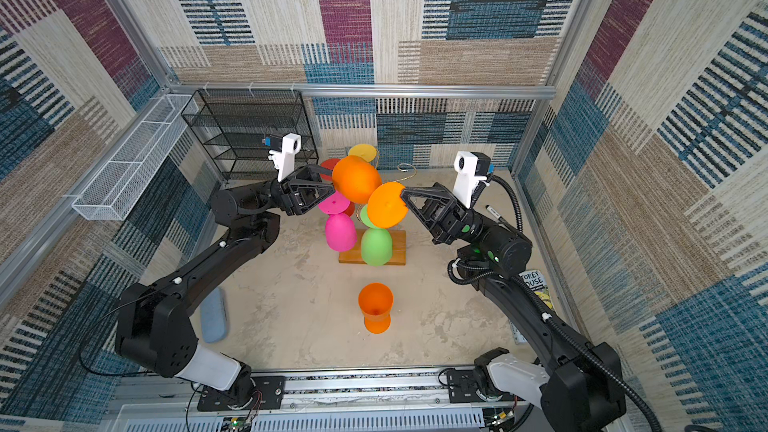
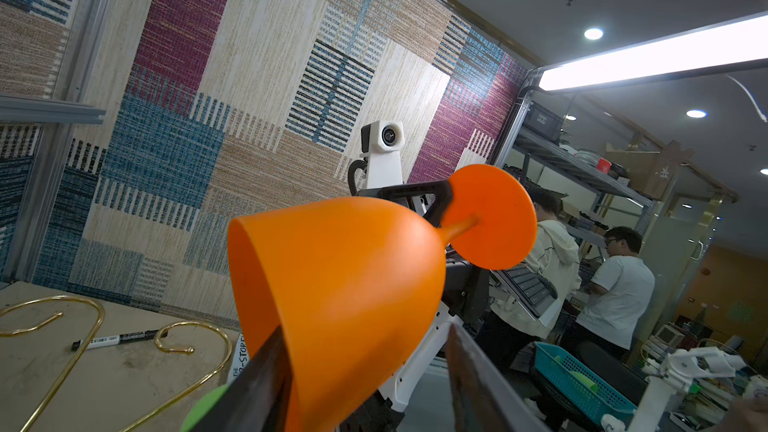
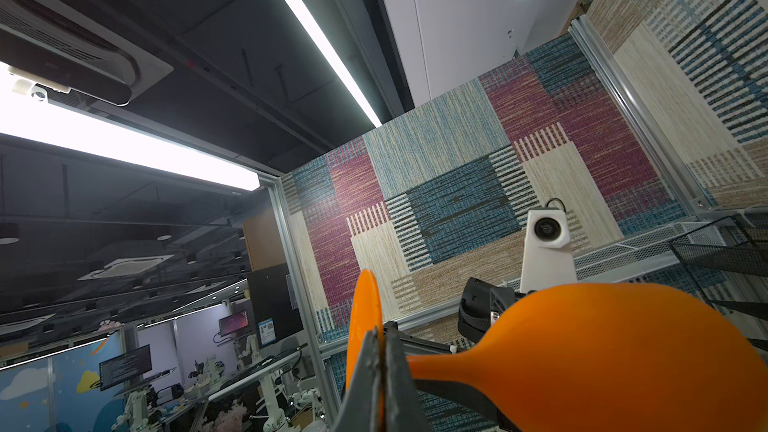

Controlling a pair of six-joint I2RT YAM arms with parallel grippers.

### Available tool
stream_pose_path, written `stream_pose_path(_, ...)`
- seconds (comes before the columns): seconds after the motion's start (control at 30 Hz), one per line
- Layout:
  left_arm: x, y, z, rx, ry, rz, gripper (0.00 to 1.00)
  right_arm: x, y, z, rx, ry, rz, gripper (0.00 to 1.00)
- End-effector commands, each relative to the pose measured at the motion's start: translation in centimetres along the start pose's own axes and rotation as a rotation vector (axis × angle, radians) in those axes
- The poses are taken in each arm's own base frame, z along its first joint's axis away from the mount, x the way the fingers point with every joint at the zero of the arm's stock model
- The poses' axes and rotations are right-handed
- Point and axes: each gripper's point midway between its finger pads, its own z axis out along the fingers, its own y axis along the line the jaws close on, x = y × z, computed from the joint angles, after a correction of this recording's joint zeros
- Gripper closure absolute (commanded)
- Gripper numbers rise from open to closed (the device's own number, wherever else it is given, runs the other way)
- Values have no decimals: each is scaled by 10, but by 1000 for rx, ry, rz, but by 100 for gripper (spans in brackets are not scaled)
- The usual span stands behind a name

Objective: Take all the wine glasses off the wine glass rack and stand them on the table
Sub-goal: 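Carry the orange glass toward the left gripper while the left gripper reaches for its bowl, then close the left gripper on the bowl while the right gripper opens and draws back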

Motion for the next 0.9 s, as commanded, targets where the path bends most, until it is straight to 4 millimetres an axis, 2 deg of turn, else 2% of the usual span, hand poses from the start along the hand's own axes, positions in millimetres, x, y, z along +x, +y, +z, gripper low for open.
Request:
stream_pose_path(0.0,-1,-12,1,24,8,32,43,-4,12,2,-49,-17,-38,100)
stream_pose_path(0.2,-4,-22,1,32,4,45,56,-4,3,1,-28,-23,-23,100)
stream_pose_path(0.43,-6,-32,1,37,-2,59,78,-4,-12,2,36,-21,-13,100)
stream_pose_path(0.53,-7,-36,0,39,-7,64,85,-4,-19,2,79,-15,-11,96)
stream_pose_path(0.63,-10,-40,0,42,-12,73,90,-3,-26,1,122,-12,-15,87)
stream_pose_path(0.87,-12,-50,0,47,-20,89,98,-3,-42,-4,243,-11,-45,50)
